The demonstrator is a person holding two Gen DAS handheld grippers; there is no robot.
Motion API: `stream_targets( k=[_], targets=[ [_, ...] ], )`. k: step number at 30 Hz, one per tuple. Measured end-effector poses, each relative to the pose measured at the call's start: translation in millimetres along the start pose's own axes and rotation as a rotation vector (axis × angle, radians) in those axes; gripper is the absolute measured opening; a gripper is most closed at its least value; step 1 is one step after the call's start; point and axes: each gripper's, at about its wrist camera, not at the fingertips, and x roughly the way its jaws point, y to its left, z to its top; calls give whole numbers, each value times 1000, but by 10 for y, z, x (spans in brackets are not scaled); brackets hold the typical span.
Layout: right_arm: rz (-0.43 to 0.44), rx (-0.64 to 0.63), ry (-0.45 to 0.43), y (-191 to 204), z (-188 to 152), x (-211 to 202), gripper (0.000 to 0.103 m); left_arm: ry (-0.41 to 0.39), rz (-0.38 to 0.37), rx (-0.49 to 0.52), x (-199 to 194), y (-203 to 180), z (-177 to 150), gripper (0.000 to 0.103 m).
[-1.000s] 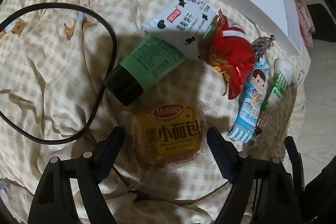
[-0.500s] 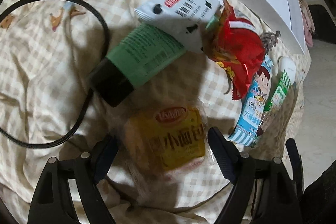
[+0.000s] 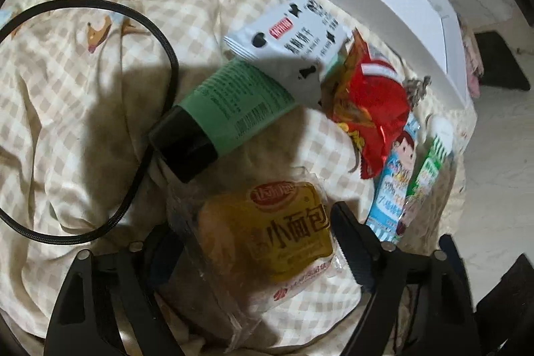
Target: Organize objects
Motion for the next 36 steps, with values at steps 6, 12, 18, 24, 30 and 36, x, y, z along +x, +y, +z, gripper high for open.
stream_targets(
  k=[6,12,18,24,30,36],
  targets=[
    [-3,-6,-3,14,1,-1,103,-17,-84,-76,-25,300,-62,71],
    [1,1,-2,-1,-1,-3,103,-45,-91,-46,-144,418,-35,64],
    [2,6,2,-12,-2,2,103,-98,-140,-4,-260,279,-34,63],
    [5,18,7,-32,-3,11,103,-157,-147,153,-267,-131,-10,63],
    [6,23,10,-32,-7,15,103,-295,-150,216,-516,-189,-50,63],
    [7,24,10,-35,-7,16,103,-389,-183,323,-711,-277,-124,63]
  ],
)
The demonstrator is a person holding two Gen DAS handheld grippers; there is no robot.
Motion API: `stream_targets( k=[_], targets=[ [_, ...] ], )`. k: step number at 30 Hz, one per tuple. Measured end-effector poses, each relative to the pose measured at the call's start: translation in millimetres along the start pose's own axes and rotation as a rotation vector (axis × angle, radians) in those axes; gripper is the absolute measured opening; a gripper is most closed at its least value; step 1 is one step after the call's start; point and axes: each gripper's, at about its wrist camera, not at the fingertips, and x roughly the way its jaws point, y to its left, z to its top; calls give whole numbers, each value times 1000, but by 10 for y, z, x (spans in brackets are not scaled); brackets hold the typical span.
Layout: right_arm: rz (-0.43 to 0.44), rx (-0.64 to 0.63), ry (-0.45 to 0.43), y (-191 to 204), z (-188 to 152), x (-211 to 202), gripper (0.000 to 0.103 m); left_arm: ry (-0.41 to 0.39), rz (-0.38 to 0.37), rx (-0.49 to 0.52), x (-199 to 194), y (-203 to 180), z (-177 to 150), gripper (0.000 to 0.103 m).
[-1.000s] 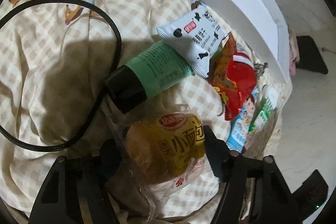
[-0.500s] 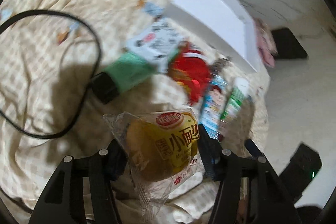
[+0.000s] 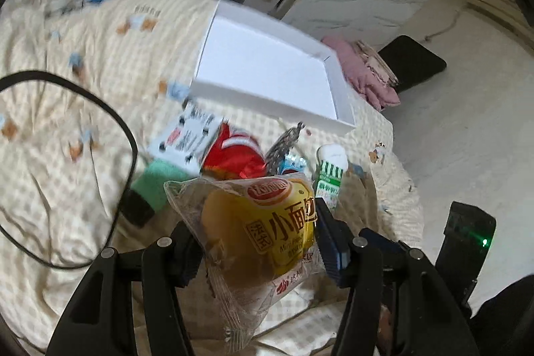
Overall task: Organize objects
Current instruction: 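Hold the bread bag in the left gripper while the right gripper grasps the green candy tube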
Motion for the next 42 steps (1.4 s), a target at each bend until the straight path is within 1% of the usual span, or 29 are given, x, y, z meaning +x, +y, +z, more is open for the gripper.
stream_targets(
  k=[1,4,5,6,8,11,13,15,17,19,20,21,22,23,25,27,30,31,32,35,36,37,39,41,42],
  targets=[
    [0,0,0,0,0,-1,103,-11,11,14,0,-31,4,63],
    [0,1,-1,2,-1,1,103,-22,-4,20,-20,-46,10,63],
    [-1,0,-1,1,-1,1,103,-33,17,25,-29,-60,20,62],
    [-1,-1,0,1,-1,2,103,-38,17,31,-42,-72,25,62],
    [-1,-3,-1,-1,-1,2,103,-48,12,58,-57,-122,31,62],
    [-1,-11,-4,1,5,11,103,-54,26,100,-44,-201,25,62],
    [-8,-13,-17,4,9,1,103,-67,47,114,-53,-229,25,62],
    [-27,-5,-48,-2,22,-46,103,-108,73,155,-111,-304,32,62],
    [-21,2,-59,-18,35,-62,103,-139,102,207,-156,-401,25,63],
    [-11,17,-35,-49,60,-17,103,-137,109,233,-146,-447,17,63],
    [7,31,-12,-80,77,20,103,-126,112,243,-123,-460,12,63],
    [25,52,28,-126,110,79,100,-120,110,244,-115,-455,8,63],
    [22,66,52,-159,129,115,96,-114,102,240,-106,-445,4,63],
    [3,86,77,-204,158,139,95,-108,87,228,-110,-415,2,62],
    [-5,95,90,-241,208,122,95,-112,65,211,-136,-368,2,62],
    [-40,75,82,-241,279,62,95,-113,56,185,-153,-308,6,62],
    [-37,33,96,-248,367,48,95,-85,59,133,-89,-189,-17,62],
    [-52,26,105,-262,367,66,95,-74,58,115,-68,-151,-27,62],
    [-61,30,129,-290,359,99,95,-63,57,90,-55,-100,-35,62],
    [-12,66,224,-353,321,225,95,-60,40,54,-68,-31,-35,62],
    [-20,60,262,-337,305,289,95,-58,37,51,-68,-24,-34,62],
    [-39,49,273,-320,293,316,95,-54,36,49,-66,-22,-36,62],
    [-117,26,250,-269,264,293,95,-47,35,48,-59,-20,-37,62],
    [-161,-3,242,-206,285,300,95,-42,34,49,-54,-33,-50,62],
    [-170,0,243,-192,312,321,91,-36,35,50,-46,-32,-53,62]
  ],
)
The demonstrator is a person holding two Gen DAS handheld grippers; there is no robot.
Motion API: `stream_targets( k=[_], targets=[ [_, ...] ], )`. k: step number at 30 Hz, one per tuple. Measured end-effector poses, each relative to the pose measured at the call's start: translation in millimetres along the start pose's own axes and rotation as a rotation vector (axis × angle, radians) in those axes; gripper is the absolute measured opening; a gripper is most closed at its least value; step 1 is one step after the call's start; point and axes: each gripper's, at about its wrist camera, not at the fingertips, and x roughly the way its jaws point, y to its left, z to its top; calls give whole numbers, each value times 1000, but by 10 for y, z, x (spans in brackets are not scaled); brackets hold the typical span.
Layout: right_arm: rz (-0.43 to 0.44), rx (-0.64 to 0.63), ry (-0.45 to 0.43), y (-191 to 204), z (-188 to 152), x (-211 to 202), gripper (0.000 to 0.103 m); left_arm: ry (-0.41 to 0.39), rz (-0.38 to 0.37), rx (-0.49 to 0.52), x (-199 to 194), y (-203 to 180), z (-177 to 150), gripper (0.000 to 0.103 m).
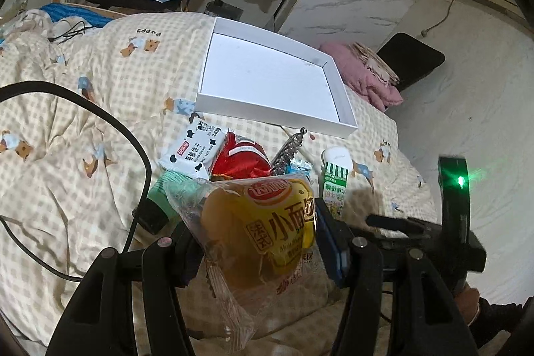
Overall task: Organize objects
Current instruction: 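Hold the bread bag in the left gripper while the right gripper grasps the green candy tube, then carry the green candy tube with the right gripper over the white tray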
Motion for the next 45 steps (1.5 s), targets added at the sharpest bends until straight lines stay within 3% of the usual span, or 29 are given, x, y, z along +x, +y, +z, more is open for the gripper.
stream_targets(
  k=[1,3,5,7,8,16,27,34,39,45],
  targets=[
    [-7,13,0,13,40,18,73,3,2,1,4,-3,-1,62],
    [-58,43,44,5,100,109,53,3,4,5,1,-12,-3,62],
    [-57,81,114,-61,70,227,52,3,7,12,4,-24,-1,62],
    [-27,153,147,-152,27,283,38,6,8,18,10,-35,-3,62],
    [0,177,156,-176,17,306,38,7,11,23,10,-46,-5,62],
    [-82,90,129,92,6,324,38,33,33,27,70,-45,-9,62],
    [-99,73,161,158,18,456,35,45,41,25,103,-35,-16,62],
    [-40,78,142,75,33,335,30,67,53,-2,155,28,-18,62],
    [2,40,72,94,173,33,29,77,59,-2,173,43,-19,62],
    [168,3,-20,304,349,-117,29,102,67,-19,232,87,-9,62]
  ],
)
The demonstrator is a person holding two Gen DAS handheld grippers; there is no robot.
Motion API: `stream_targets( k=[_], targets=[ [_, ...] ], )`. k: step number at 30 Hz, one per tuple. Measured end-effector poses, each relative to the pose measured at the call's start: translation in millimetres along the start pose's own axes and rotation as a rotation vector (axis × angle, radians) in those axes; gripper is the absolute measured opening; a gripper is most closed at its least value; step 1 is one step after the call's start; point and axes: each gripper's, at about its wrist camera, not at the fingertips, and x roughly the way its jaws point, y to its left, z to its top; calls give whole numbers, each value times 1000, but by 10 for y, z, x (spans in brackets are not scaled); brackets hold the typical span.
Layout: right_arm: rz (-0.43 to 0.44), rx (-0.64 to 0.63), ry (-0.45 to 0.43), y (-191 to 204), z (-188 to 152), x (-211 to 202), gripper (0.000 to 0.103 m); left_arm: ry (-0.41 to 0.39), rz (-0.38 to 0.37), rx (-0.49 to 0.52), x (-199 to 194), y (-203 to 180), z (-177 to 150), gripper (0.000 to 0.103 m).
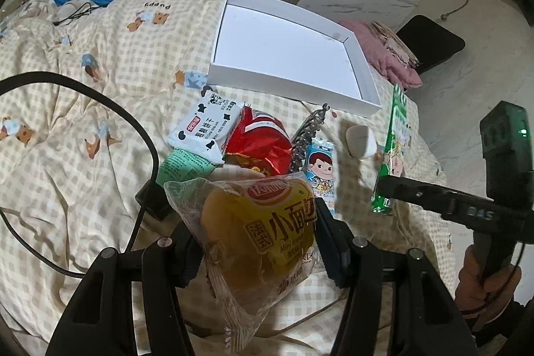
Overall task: Organize objects
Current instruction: 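Carry the green candy tube with the right gripper over the white tray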
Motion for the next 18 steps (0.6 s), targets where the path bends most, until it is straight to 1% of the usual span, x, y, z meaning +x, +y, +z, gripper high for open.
stream_targets(
  k=[3,6,11,13,15,17,18],
  targets=[
    [102,3,3,74,-3,97,29,2,2,-2,8,2,-2,62],
    [167,4,12,132,-62,271,29,6,6,-1,20,-4,-3,62],
    [200,-61,16,158,-198,281,30,14,6,-5,50,3,3,62],
    [187,-87,-2,158,-232,233,30,21,8,-8,65,8,6,62],
    [176,-109,-41,150,-243,170,30,23,9,-10,72,11,5,62],
    [151,-124,-48,153,-239,145,30,22,9,-8,70,10,4,62],
    [170,-111,-49,123,-235,133,30,21,8,-8,68,9,5,62]
  ],
)
